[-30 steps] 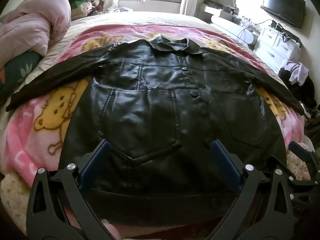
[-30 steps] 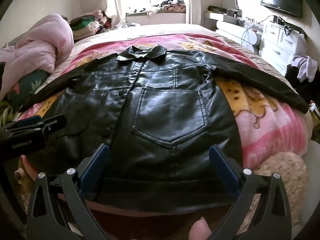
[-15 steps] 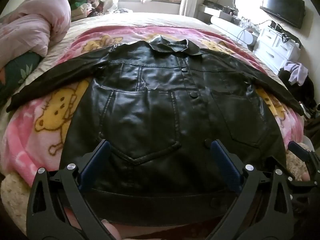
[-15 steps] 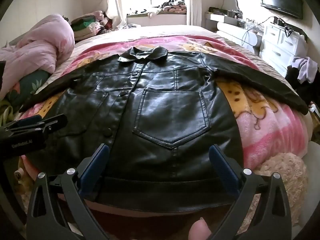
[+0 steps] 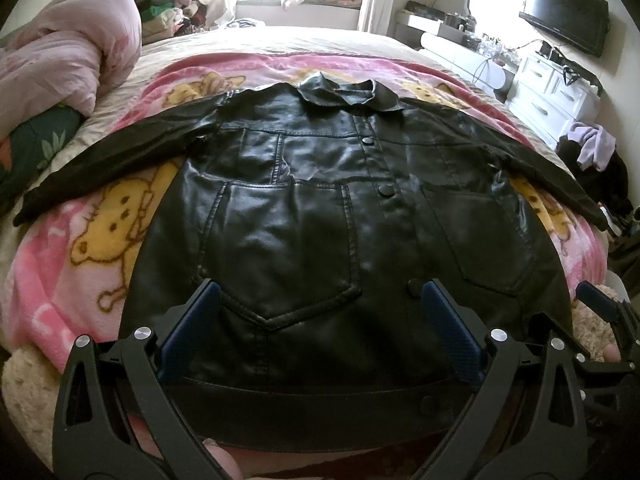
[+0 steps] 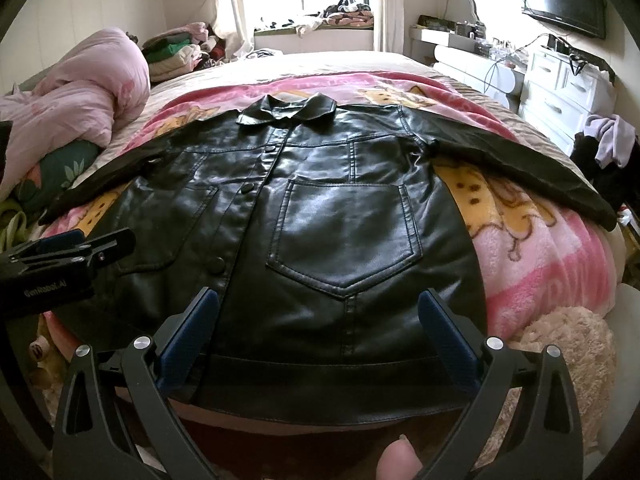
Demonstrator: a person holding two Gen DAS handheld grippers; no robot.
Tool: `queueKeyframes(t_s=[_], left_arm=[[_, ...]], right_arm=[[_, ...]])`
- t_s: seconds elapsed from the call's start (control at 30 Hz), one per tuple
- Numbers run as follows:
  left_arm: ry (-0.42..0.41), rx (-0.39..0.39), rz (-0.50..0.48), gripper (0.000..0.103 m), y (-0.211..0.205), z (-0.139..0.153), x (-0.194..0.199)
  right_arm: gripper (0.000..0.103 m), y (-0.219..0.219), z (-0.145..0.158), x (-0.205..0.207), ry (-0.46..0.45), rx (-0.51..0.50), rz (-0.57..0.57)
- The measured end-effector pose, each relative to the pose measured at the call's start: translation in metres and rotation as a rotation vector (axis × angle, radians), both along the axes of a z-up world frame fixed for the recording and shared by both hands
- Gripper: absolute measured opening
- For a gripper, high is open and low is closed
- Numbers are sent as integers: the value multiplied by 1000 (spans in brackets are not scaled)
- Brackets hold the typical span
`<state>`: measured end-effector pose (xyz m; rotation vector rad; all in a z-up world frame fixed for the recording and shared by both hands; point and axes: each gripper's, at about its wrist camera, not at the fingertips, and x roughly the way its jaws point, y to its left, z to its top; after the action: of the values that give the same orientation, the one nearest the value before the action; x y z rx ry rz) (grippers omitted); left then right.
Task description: Fold large clothes
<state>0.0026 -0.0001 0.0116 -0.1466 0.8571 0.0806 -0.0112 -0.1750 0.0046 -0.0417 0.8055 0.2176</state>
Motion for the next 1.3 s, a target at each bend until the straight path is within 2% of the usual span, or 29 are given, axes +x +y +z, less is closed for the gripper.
queueKeyframes(t_s=[0.63, 1.3], left_arm=[[-1, 1, 0, 94, -4, 9, 0], [-2, 3, -2, 94, -4, 5, -1]], right_arm=[[99, -2, 2, 0, -4, 1, -1], [99, -2, 2, 3, -5, 2, -4]])
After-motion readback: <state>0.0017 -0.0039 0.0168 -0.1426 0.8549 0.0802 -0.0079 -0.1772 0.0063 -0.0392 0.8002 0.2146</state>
